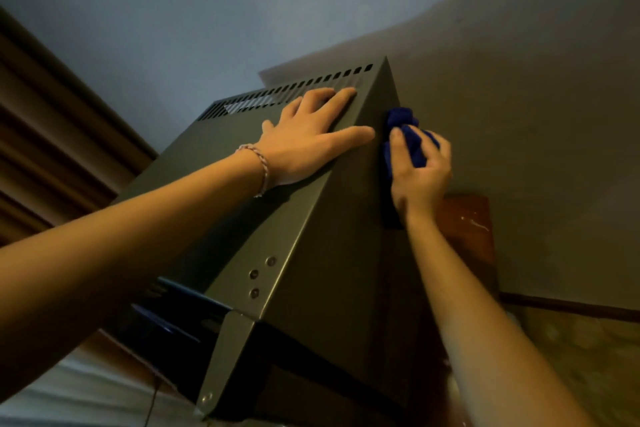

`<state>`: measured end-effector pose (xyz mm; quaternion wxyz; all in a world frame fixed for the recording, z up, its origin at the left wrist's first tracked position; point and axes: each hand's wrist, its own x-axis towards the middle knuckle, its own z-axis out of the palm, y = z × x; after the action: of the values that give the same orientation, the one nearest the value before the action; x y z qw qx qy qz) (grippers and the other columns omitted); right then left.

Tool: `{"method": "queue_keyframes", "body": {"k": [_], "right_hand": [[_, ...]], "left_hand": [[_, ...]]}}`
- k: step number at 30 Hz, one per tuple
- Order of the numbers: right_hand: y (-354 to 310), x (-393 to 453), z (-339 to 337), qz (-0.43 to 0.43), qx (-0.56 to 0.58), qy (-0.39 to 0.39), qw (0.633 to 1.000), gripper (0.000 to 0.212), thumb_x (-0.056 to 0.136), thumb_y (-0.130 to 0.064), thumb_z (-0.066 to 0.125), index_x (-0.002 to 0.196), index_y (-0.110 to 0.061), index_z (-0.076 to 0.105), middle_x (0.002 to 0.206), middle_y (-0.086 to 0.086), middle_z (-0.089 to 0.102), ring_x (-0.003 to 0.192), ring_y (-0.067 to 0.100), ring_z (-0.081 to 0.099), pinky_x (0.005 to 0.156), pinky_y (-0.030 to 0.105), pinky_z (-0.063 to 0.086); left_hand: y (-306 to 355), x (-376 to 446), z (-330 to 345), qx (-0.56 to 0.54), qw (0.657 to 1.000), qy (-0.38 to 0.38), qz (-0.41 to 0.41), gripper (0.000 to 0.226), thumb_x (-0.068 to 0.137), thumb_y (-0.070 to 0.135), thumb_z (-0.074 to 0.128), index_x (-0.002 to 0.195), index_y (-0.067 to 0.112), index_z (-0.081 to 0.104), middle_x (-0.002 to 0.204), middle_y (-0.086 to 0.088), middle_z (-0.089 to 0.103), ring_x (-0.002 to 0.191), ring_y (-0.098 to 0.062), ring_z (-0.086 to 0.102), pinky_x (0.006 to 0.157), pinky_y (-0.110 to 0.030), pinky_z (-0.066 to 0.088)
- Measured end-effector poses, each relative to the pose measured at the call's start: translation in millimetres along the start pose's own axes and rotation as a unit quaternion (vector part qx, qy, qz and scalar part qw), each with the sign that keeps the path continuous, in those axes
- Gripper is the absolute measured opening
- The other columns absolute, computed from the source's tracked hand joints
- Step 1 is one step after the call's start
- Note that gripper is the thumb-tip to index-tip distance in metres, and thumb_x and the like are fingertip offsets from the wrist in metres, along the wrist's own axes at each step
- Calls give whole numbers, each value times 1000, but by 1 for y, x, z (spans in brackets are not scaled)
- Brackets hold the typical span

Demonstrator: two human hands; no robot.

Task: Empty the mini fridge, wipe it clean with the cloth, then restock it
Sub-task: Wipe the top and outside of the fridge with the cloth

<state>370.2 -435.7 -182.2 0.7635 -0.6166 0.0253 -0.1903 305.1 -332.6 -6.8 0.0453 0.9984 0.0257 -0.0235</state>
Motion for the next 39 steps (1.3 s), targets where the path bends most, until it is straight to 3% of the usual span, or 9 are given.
{"method": "queue_keyframes", "body": {"k": [4, 10, 12, 16, 17, 21, 25, 31, 39], "right_hand": [[43, 20, -6, 47, -45, -14, 998, 38, 95, -44, 63, 118, -16, 70, 131, 3, 55, 115, 15, 55, 78, -2, 31], [93, -6, -30, 149, -78, -12, 986, 39, 96, -44, 61, 122, -16, 70, 135, 9, 56, 120, 28, 56, 96, 30, 42], [104, -33, -42, 195, -67, -14, 978, 41, 96, -45, 60, 124, -15, 69, 136, 9, 55, 120, 30, 56, 100, 34, 42], [101, -102, -69, 279, -16, 51, 959, 33, 99, -26, 61, 127, -8, 65, 122, 7, 59, 103, 19, 60, 78, 10, 44], [101, -122, -76, 278, -19, 47, 959, 31, 98, -20, 62, 126, -6, 64, 122, 8, 58, 103, 19, 60, 76, 10, 44], [94, -194, -93, 213, -68, -16, 975, 28, 91, -36, 67, 117, -23, 69, 125, -5, 52, 121, 26, 56, 97, 29, 39], [64, -241, -95, 127, -55, 28, 990, 30, 79, -73, 61, 99, -51, 66, 122, -17, 56, 114, 12, 59, 98, 41, 50], [7, -253, -82, -30, -47, 17, 998, 24, 92, -54, 62, 106, -37, 73, 126, -2, 59, 113, 23, 61, 90, 42, 54], [13, -167, -59, -92, -29, 4, 995, 28, 95, -42, 63, 114, -22, 72, 123, 7, 60, 109, 25, 63, 90, 42, 54]], "left_hand": [[0, 3, 0, -2, 1000, -1, -2, 85, 75, 75, 37, 153, 51, 12, 160, 19, 13, 148, -19, 13, 113, -66, 15], [0, 3, 0, -19, 1000, -11, 0, 91, 69, 81, 36, 151, 53, 11, 161, 22, 10, 150, -18, 11, 112, -68, 16], [1, 2, -1, -34, 999, -13, -2, 91, 67, 83, 37, 150, 55, 12, 161, 23, 11, 150, -19, 11, 113, -67, 18], [3, -2, -1, -63, 998, -13, -1, 88, 68, 82, 43, 148, 57, 16, 160, 23, 14, 148, -19, 18, 112, -66, 23], [5, -2, -1, -65, 998, -15, -3, 88, 68, 81, 43, 148, 56, 16, 161, 22, 14, 148, -19, 18, 112, -66, 23], [19, -11, -3, -55, 998, -13, -40, 89, 70, 73, 44, 152, 52, 15, 165, 16, 7, 153, -22, 5, 117, -64, 10], [27, -25, -2, -42, 997, -33, -56, 88, 79, 61, 49, 156, 44, 8, 166, 12, -1, 153, -24, -3, 121, -60, 4], [26, -37, 1, -9, 999, -34, -39, 78, 98, 39, 54, 157, 37, 3, 166, 10, -5, 153, -23, -5, 122, -57, 4], [34, -43, -1, -5, 998, -35, -48, 76, 100, 36, 52, 157, 38, 2, 165, 13, -7, 153, -19, -7, 122, -55, 0]]}}
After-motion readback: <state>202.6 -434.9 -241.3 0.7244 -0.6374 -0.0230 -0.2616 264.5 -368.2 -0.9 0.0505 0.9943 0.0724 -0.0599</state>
